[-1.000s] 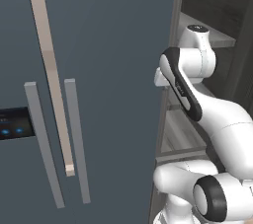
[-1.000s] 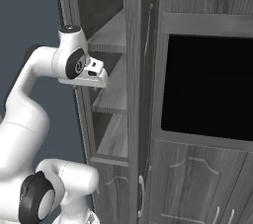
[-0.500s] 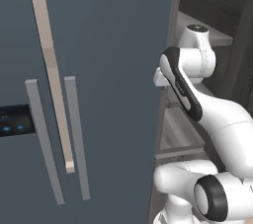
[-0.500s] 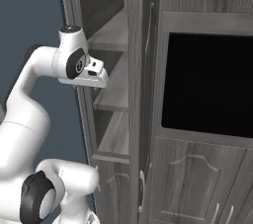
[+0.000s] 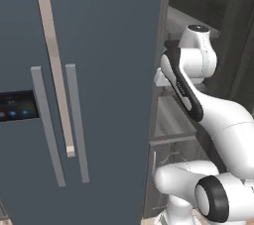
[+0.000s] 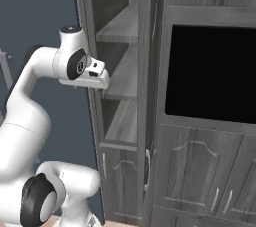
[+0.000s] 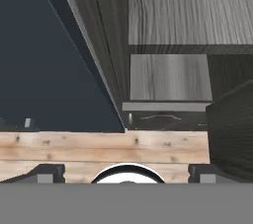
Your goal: Pick the boxed food and cereal from the counter and place them in the cabinets closest to them.
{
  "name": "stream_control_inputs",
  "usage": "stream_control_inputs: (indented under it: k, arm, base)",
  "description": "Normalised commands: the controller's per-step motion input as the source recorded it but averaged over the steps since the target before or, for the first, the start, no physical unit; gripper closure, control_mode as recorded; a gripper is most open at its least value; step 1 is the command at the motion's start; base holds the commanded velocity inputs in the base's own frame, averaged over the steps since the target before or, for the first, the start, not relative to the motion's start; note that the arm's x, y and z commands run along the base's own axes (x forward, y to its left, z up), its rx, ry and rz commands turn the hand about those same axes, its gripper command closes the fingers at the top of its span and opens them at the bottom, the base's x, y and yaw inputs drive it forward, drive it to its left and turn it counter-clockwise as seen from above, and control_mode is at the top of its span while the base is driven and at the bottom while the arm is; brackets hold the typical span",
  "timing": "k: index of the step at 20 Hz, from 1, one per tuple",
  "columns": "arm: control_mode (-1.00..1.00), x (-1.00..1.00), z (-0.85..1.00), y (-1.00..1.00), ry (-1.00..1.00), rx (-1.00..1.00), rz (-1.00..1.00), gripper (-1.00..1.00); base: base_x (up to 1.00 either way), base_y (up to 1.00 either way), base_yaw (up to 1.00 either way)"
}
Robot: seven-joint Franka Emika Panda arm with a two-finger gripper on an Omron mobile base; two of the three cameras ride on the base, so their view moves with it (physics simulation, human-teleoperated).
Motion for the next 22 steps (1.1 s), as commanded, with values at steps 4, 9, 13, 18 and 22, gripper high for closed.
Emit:
stream_control_inputs:
  k: [4, 9, 13, 18, 22]
  arm:
    - [1.0, 0.0, 0.0, 0.0, 0.0, 0.0, 0.0, -1.0]
    - [1.0, 0.0, 0.0, 0.0, 0.0, 0.0, 0.0, -1.0]
    - [1.0, 0.0, 0.0, 0.0, 0.0, 0.0, 0.0, -1.0]
    - [1.0, 0.0, 0.0, 0.0, 0.0, 0.0, 0.0, -1.0]
    - [1.0, 0.0, 0.0, 0.0, 0.0, 0.0, 0.0, -1.0]
  base:
    - [-0.49, 0.0, 0.0]
    - [-0.46, 0.0, 0.0]
    - [-0.43, 0.0, 0.0]
    - [-0.39, 0.0, 0.0]
    - [-0.44, 0.0, 0.0]
